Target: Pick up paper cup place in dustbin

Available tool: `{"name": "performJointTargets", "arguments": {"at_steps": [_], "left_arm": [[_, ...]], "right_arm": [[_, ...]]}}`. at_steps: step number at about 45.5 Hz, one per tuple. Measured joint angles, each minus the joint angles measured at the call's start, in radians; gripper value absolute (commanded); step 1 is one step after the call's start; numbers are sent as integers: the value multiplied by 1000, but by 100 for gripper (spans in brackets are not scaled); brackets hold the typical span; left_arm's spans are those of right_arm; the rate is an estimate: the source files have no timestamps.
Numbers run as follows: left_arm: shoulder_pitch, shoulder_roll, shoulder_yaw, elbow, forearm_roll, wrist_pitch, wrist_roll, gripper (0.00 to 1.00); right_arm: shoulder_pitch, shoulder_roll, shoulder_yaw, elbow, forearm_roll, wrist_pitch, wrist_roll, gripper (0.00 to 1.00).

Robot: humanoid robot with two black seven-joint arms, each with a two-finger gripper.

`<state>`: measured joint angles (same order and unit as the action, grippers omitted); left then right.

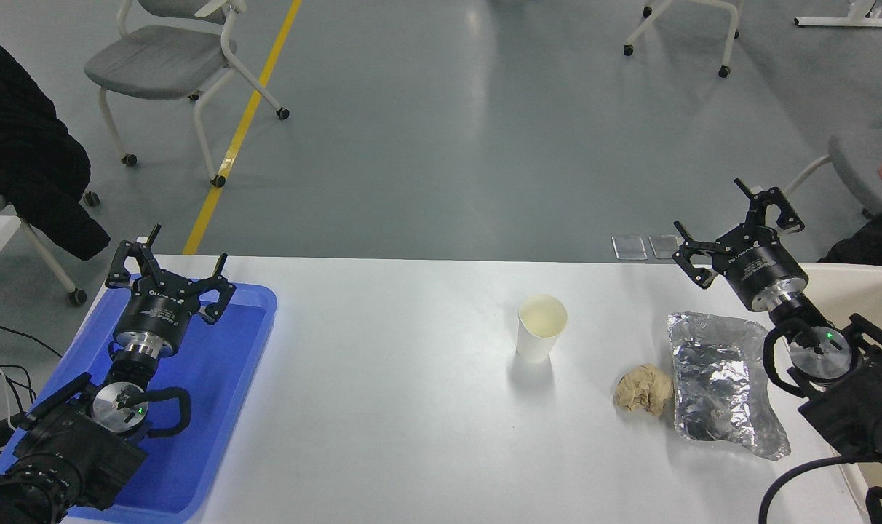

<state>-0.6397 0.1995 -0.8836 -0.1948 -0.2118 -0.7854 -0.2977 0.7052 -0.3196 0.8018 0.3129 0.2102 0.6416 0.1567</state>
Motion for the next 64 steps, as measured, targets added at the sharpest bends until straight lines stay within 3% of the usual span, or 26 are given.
{"name": "performJointTargets", "arguments": {"at_steps": [28,37,51,64], "left_arm": [[1,-2,0,-1,0,0,2,100],[2,-1,0,0,0,0,2,100],[2,0,0,0,0,0,1,100],[2,-1,0,-1,0,0,1,100]], "right_arm": [[18,-6,-41,16,-3,2,-2,100],[87,-51,-94,43,-69,6,-5,100],[295,-225,-465,175,-214,4,-8,100],[558,-308,-938,338,-329,0,-7,100]]}}
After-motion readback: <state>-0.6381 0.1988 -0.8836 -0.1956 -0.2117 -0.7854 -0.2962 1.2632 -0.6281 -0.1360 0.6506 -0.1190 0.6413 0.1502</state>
